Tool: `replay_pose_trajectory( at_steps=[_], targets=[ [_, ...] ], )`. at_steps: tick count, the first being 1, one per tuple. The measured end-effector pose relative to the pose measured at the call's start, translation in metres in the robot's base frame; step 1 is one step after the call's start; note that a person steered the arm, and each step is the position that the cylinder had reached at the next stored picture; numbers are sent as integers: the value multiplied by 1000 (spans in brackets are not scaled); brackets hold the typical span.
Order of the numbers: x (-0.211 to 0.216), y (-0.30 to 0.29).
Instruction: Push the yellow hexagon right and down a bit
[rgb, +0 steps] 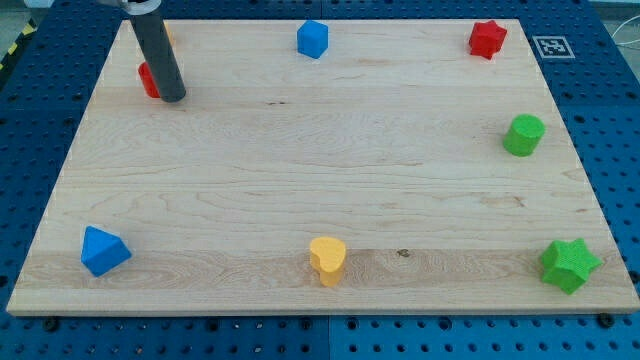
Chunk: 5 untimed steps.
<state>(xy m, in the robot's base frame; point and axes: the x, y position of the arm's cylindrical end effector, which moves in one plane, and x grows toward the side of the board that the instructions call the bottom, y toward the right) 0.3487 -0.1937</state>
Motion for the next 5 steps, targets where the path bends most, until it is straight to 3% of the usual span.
replay_pose_trajectory(
  at_steps=[1,3,5],
  targets=[
    [2,10],
    [72,4],
    [53,-111]
  ],
)
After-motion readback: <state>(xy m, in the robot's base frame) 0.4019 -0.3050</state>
